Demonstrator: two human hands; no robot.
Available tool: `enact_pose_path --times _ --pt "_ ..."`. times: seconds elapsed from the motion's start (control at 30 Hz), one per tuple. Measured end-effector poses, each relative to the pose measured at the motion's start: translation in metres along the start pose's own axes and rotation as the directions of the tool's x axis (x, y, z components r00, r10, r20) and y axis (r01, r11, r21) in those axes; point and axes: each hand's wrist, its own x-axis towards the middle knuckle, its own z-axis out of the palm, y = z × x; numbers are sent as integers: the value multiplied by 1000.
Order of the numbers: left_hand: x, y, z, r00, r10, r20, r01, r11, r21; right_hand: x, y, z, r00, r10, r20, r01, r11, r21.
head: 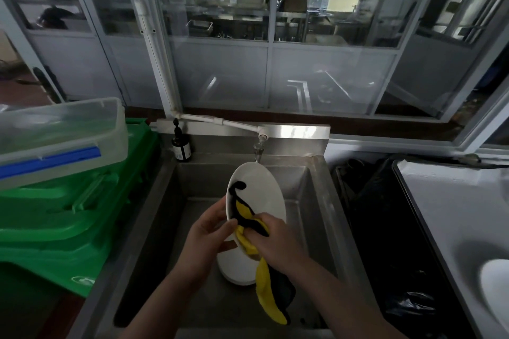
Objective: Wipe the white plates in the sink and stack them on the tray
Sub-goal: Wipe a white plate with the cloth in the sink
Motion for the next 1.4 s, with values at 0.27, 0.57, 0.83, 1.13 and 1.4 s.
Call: enact_pose_path --times 0.27,0.57,0.83,1.13,1.4 --pt "2 -2 3 1000 1 -16 -1 1000 10 -1 11 3 999 34 38 -37 996 79" --pt "-2 -1 1 998 -20 -54 20 1000 8 4 31 10 999 41 -28 -40 998 44" --pt "-2 4 -3 998 -12 -58 13 1000 16 22 41 -12 987 98 -128 -94 995 37" --pt "-3 4 -5 998 -12 -55 12 1000 6 29 46 -28 962 53 -266 -56 998 -5" --pt "-2 -2 -6 998 -10 -64 10 1000 7 30 50 -16 959 88 -269 -98 995 -23"
